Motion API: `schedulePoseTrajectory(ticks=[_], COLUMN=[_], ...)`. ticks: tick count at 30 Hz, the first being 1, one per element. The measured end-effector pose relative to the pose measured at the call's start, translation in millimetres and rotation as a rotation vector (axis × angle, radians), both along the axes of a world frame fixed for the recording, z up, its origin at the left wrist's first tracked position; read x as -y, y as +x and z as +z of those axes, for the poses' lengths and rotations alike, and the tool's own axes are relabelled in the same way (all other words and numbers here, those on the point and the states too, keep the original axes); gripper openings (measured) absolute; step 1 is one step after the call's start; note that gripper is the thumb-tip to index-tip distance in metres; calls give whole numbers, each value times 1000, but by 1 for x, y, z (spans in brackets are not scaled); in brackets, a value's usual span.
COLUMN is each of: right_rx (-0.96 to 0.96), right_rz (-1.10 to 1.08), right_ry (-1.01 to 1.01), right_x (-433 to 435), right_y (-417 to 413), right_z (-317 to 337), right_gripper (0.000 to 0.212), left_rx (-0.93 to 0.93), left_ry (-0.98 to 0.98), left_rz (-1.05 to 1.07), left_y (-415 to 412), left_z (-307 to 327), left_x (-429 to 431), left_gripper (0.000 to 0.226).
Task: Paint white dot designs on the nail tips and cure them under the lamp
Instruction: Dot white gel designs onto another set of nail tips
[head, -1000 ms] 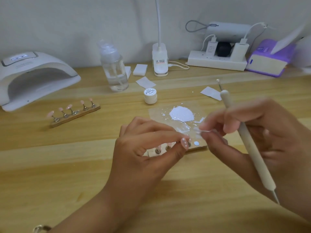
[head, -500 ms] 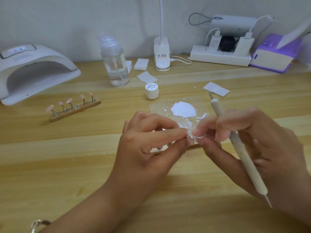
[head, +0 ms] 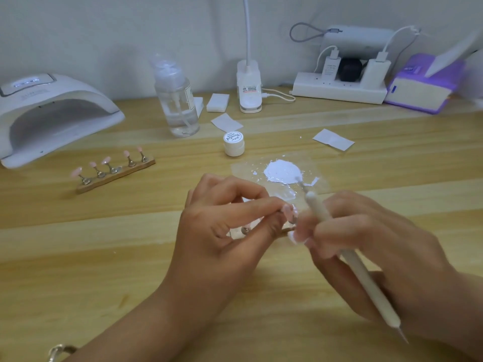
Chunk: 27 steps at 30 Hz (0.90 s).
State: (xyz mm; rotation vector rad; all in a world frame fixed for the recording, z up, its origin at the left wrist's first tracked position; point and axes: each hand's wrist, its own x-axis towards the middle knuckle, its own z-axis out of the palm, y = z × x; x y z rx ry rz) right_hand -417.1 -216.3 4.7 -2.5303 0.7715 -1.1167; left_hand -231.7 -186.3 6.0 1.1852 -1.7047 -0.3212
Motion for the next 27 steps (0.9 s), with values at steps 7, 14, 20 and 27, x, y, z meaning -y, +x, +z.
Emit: schedulePoseTrajectory(ticks=[7, 14, 20, 27], right_rx=[154, -127, 61, 178], right_rz=[-59, -101, 48, 26], right_ry=[-11, 310, -241, -206], right_x=[5, 17, 2, 0], right_y=[-1, 3, -10, -5], right_z=[0, -2, -8, -6], right_gripper=[18, 30, 18, 17], left_rx=[58, 47, 25, 96], left_ry=[-3, -10, -17, -15], left_rz=[-8, -12, 27, 11], left_y=[-2, -2, 1, -2], left_z=[-2, -2, 1, -3], left_x=[0, -1, -1, 0], left_gripper=[12, 13, 9, 11])
